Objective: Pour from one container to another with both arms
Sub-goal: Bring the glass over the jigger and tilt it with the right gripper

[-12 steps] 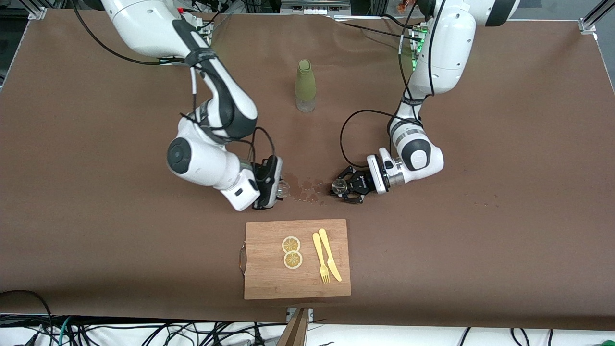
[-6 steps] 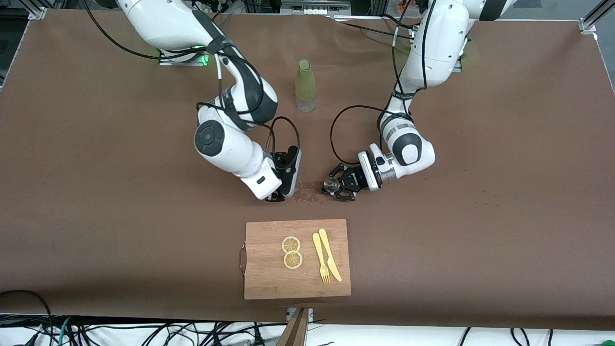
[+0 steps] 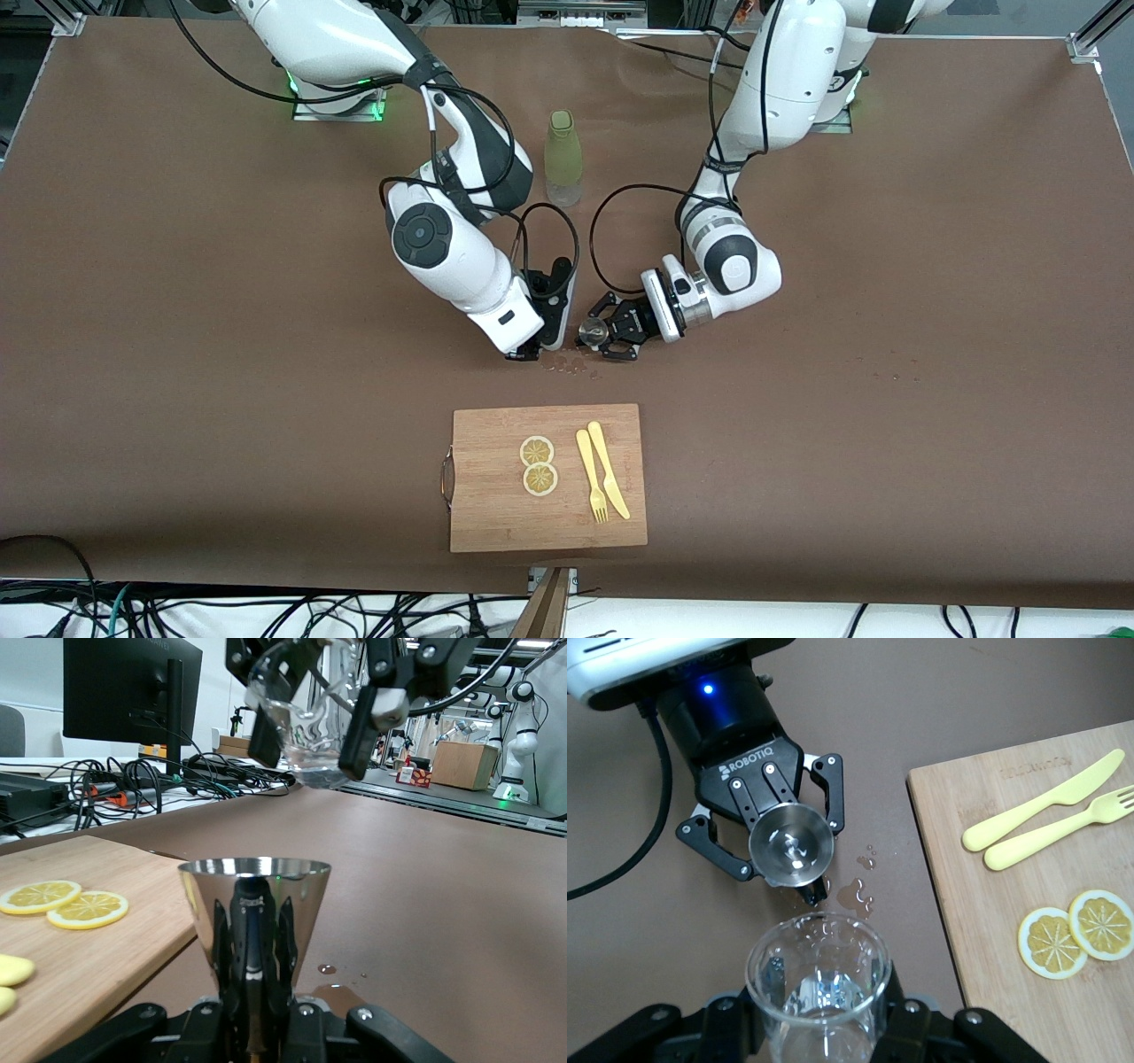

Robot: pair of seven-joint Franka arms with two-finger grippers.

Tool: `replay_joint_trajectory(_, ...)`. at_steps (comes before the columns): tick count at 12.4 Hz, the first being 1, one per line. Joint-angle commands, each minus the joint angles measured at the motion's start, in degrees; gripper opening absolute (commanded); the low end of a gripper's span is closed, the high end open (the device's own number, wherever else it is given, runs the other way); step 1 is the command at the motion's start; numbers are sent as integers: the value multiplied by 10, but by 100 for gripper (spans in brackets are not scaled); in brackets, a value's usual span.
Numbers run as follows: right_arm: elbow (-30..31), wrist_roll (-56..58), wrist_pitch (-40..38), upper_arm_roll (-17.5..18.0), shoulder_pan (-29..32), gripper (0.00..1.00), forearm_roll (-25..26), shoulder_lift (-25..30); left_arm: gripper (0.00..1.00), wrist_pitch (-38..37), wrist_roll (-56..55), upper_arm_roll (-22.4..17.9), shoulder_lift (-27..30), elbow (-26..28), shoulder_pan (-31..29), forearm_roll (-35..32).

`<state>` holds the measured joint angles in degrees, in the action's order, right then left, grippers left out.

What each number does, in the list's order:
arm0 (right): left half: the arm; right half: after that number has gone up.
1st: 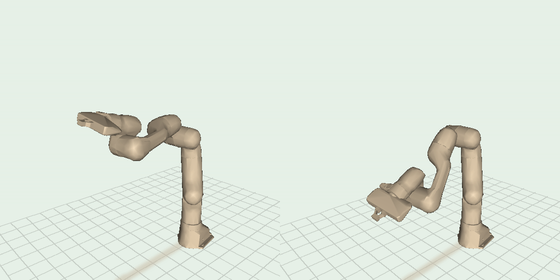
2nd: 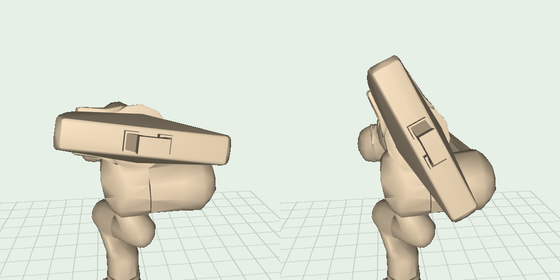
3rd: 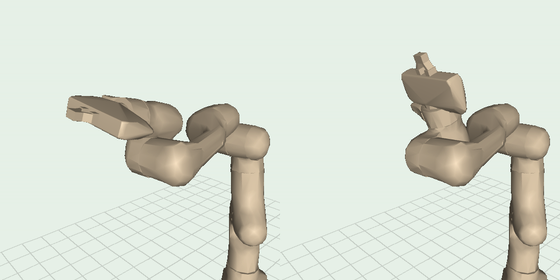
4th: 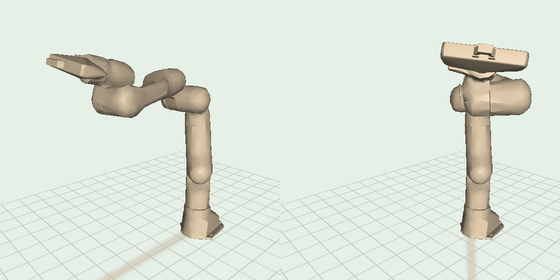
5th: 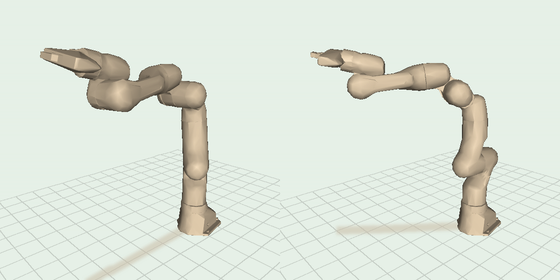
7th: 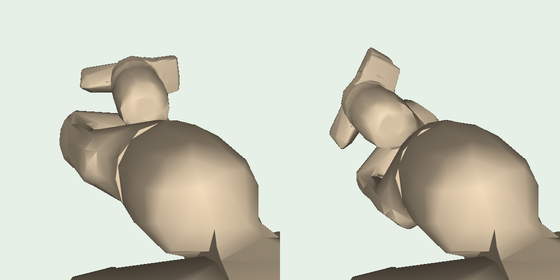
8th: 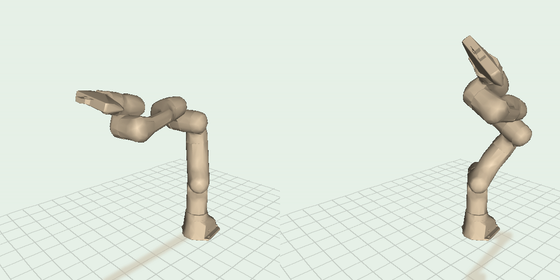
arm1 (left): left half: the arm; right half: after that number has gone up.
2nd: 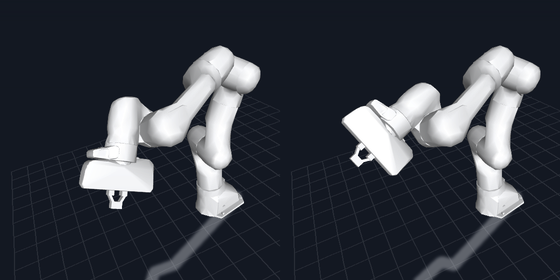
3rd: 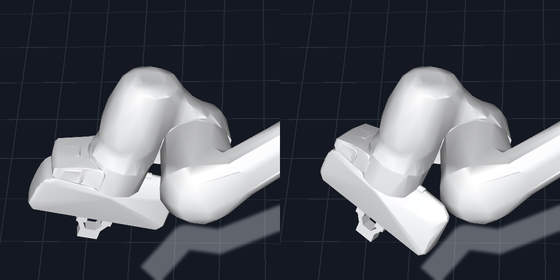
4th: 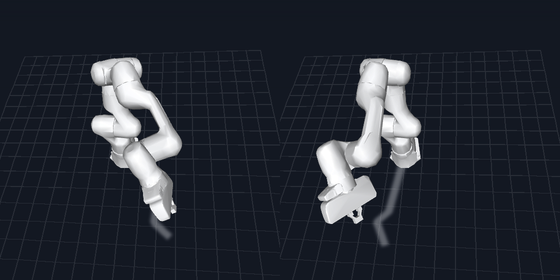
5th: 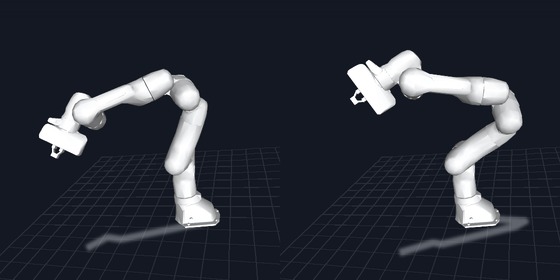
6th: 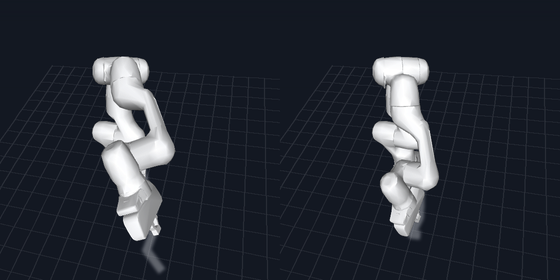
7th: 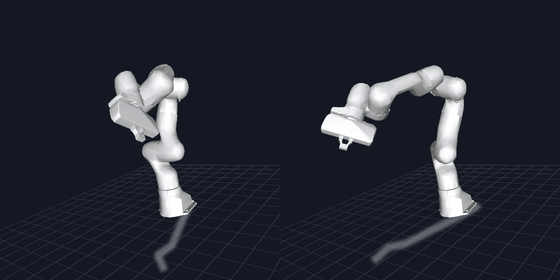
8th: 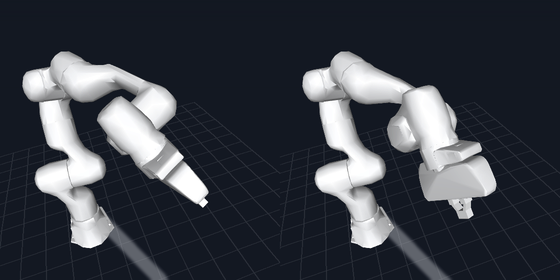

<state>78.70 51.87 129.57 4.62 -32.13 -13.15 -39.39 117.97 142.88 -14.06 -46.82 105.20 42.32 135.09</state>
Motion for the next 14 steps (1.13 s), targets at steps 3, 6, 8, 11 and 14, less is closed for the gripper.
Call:
replay_joint_trajectory(3, -7, -34, 5, -1, -4, 13, 41, -2, 0, 8, 1, -9, 15, 17, 27, 46)
replay_joint_trajectory(6, -7, -34, 7, -1, -6, 13, 62, -5, 0, 8, 1, -9, 12, 15, 43, 77)
replay_joint_trajectory(8, -7, -41, 5, -1, -7, 13, 73, -5, 0, 7, 2, -9, 12, 13, 47, 86)
replay_joint_trajectory(11, -7, -57, 6, 0, -15, 13, 107, -10, 0, 1, 3, -8, 8, 8, 48, 93)
replay_joint_trajectory(14, -7, -80, 7, 1, -24, 13, 142, -12, 0, -10, 20, -6, 0, -1, 50, 112)
